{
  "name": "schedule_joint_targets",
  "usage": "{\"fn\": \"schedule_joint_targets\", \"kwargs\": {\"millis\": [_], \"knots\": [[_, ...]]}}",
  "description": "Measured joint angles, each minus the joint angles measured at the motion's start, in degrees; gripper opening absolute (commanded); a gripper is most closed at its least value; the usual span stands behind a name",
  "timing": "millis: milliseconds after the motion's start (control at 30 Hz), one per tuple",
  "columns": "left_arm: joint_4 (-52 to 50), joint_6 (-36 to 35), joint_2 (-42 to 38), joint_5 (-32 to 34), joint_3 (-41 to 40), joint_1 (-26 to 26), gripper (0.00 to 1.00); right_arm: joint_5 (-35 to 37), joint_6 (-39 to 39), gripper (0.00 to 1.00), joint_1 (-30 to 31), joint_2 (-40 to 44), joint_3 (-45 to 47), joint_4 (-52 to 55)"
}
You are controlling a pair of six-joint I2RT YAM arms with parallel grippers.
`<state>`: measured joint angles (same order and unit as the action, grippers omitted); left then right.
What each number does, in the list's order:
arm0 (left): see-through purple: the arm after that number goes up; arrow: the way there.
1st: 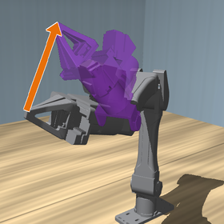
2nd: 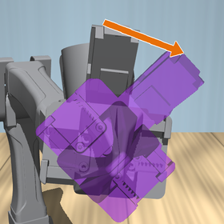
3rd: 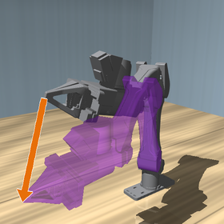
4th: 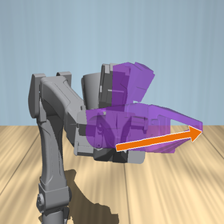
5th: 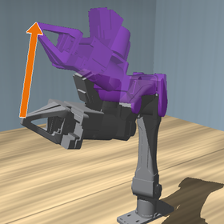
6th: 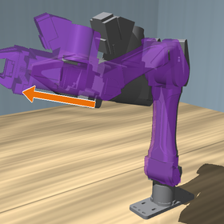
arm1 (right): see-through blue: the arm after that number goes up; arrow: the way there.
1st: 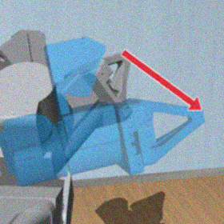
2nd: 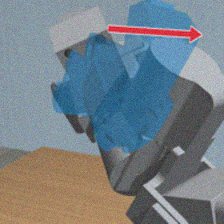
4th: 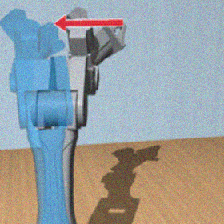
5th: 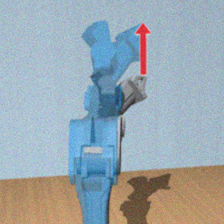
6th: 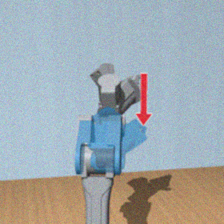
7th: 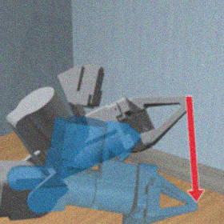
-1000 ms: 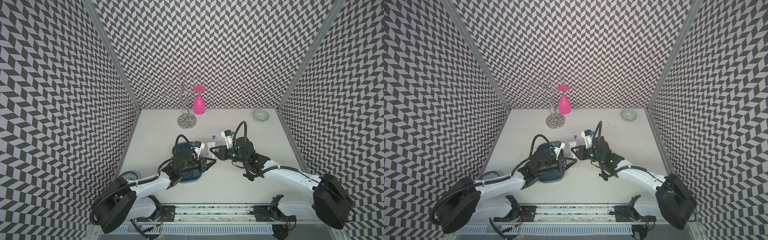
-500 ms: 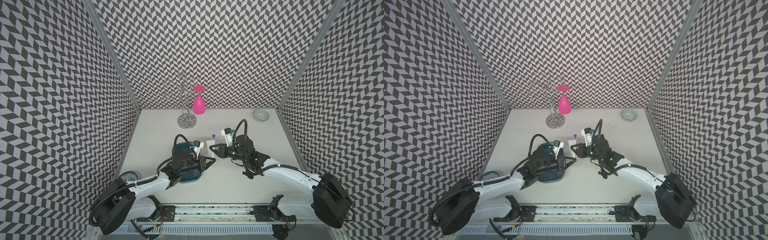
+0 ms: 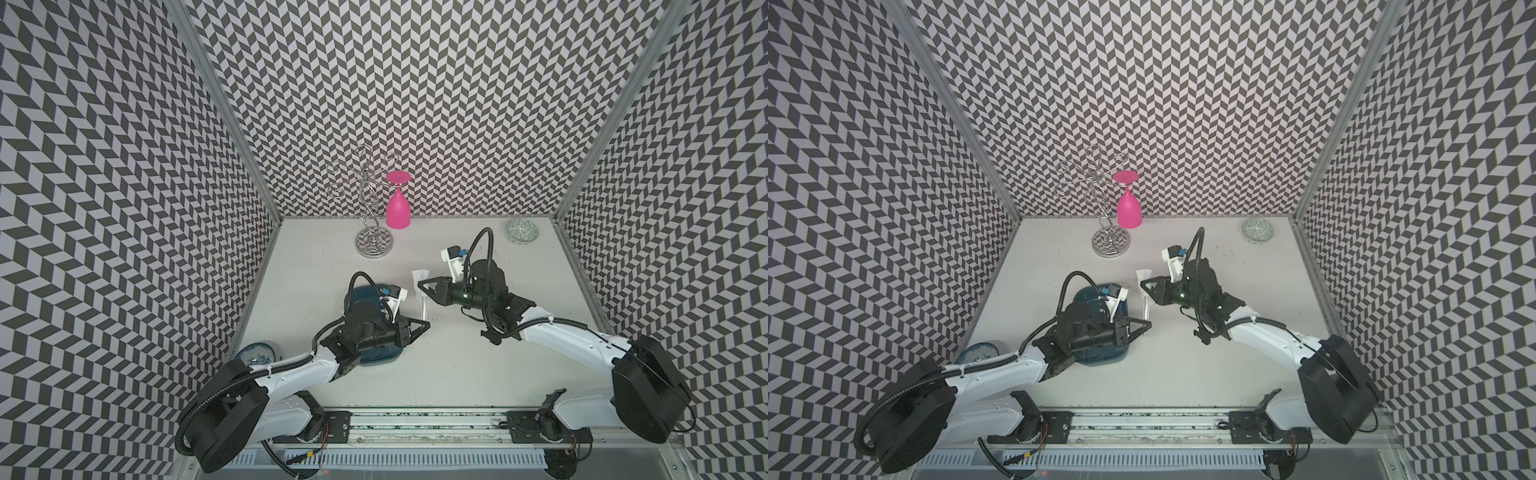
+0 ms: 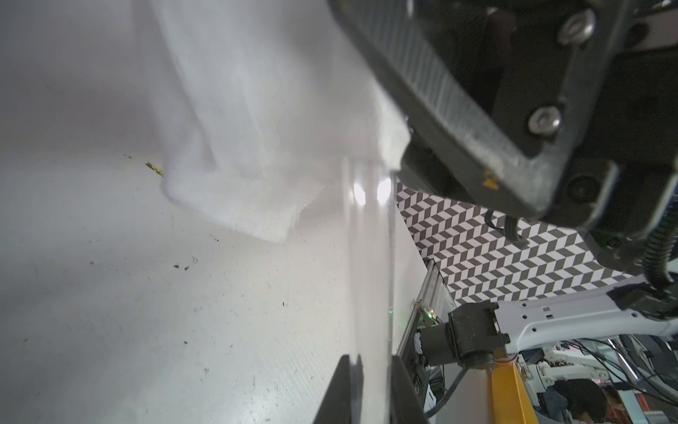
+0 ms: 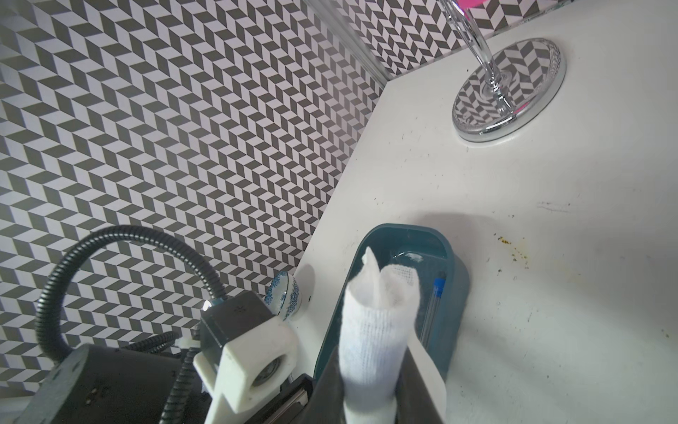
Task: Wipe the exteriors of test tubes
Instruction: Wipe the dirt from the test tube.
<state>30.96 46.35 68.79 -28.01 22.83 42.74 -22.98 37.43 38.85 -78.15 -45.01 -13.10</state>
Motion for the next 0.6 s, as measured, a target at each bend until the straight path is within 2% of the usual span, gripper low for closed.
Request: {"fn": "schedule_joint_targets", "kwargs": {"millis": [200, 300, 467, 600], "knots": [[0.02, -0.04, 0.02, -0.02, 0.0, -0.15, 0.17, 1.05, 2.86, 0.21, 5.07, 2.95, 7.72, -1.86], [-0.42, 0.02, 0.09, -0.13, -0.33, -0.11, 0.17, 1.31, 3.67, 0.21, 5.55, 2.99, 8.72, -2.71], [0.59, 0.02, 0.07, 0.04, -0.33, -0.2, 0.17, 1.95, 2.84, 0.21, 5.11, 2.8, 6.8, -0.98], [1.55, 0.02, 0.02, 0.37, -0.33, -0.5, 0.17, 1.31, 0.52, 0.21, 1.79, -0.04, 0.5, 1.68]]}}
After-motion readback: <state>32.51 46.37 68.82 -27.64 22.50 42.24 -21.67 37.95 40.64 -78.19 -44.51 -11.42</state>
